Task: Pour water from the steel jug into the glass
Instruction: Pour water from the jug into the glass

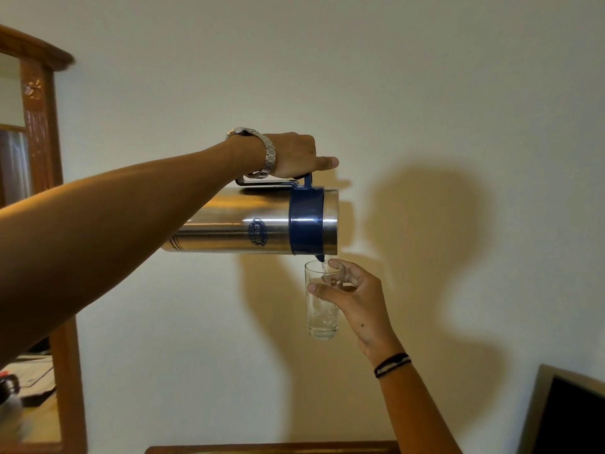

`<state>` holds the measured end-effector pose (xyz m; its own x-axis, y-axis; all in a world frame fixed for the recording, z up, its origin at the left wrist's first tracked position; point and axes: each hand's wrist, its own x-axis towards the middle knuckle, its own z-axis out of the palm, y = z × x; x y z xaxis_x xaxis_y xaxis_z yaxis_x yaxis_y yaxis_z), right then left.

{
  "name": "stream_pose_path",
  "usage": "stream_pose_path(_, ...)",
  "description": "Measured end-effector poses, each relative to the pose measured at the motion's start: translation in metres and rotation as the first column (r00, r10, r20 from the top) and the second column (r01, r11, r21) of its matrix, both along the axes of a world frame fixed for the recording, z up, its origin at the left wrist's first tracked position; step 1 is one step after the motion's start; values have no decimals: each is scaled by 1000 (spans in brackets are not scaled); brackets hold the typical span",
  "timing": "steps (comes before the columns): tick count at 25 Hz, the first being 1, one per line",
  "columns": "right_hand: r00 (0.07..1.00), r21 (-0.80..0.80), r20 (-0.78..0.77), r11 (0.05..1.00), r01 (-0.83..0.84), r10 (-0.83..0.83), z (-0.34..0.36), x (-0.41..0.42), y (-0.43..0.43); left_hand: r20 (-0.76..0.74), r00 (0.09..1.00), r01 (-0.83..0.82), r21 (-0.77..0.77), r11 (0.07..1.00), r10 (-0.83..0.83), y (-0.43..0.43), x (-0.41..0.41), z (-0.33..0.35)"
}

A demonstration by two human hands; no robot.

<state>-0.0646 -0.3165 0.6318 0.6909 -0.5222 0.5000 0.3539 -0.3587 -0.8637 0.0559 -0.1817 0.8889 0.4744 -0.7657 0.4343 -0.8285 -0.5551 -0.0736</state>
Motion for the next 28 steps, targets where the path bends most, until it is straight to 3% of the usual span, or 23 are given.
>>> stream_pose_path(10, 1000, 43, 17, 999, -26, 25, -5, 9, -2, -62, 998, -18, -21, 1000, 17, 9, 10, -9)
stream_pose_path(17, 999, 34, 35, 999, 14, -15, 7, 7, -14, -353, 928, 8, -307, 952, -122, 38, 42, -45)
stream_pose_path(22, 998, 64, 60, 998, -11, 7, 26, 9, -22, -613, 698, -206, -667, 716, -370, 61, 61, -90)
stream_pose_path(28, 998, 53, 58, 998, -43, 39, 76, 6, -41, -627, 429, -511, -762, 398, -651, 87, 80, -131)
